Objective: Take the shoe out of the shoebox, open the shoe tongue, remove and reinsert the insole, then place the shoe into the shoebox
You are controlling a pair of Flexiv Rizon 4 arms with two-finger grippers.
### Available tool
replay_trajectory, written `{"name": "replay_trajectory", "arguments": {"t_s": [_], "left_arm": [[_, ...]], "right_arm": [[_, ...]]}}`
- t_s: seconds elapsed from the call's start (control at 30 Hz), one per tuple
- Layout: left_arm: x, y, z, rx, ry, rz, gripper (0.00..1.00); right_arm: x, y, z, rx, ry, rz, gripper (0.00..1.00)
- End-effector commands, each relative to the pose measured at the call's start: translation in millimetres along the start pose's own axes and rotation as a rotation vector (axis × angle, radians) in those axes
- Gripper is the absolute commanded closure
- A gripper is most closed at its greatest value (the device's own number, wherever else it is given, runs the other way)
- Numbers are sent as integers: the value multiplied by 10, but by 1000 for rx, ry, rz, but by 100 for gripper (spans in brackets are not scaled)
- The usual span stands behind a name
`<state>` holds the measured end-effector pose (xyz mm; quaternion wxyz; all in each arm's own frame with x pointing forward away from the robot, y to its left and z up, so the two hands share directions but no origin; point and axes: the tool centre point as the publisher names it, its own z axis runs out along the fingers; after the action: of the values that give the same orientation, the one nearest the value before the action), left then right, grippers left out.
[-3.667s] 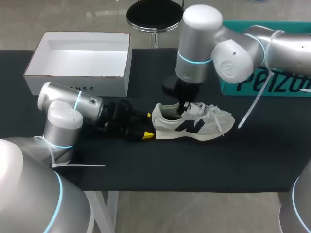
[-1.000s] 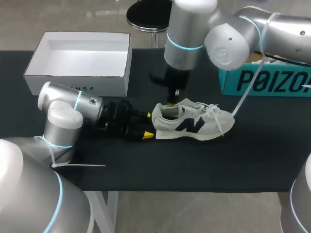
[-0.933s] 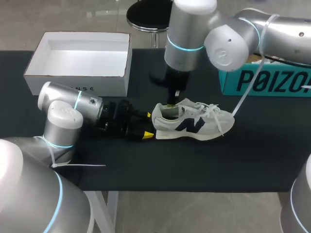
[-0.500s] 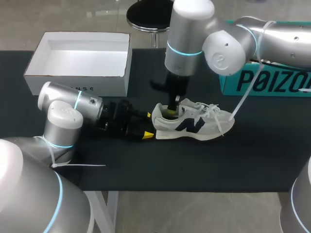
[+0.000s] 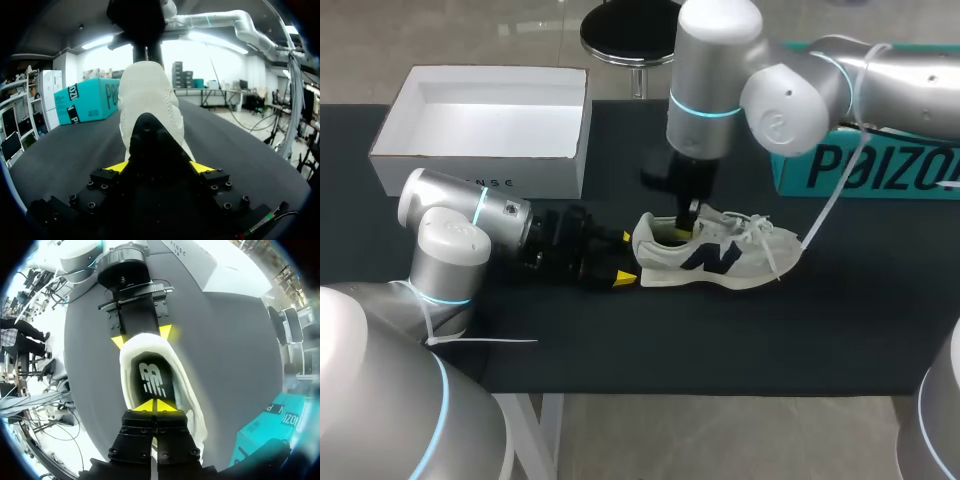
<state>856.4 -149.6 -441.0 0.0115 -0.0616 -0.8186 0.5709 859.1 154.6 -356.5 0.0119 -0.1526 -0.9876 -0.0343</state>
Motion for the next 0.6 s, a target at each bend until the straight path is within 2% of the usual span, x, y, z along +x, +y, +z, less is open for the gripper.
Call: {"name": "replay_trajectory", "arguments": {"t_s": [0.03,0.23,0.6], "left_arm": [[-11,15,23,-2,1,-1,100],[-11,15,23,-2,1,-1,100],[-11,15,23,-2,1,-1,100]], "right_arm": [[8,-122,-93,-4,-20,16,100],[-23,-222,-199,4,-42,31,100],[-16,-463,-241,-16,-57,89,100]]}}
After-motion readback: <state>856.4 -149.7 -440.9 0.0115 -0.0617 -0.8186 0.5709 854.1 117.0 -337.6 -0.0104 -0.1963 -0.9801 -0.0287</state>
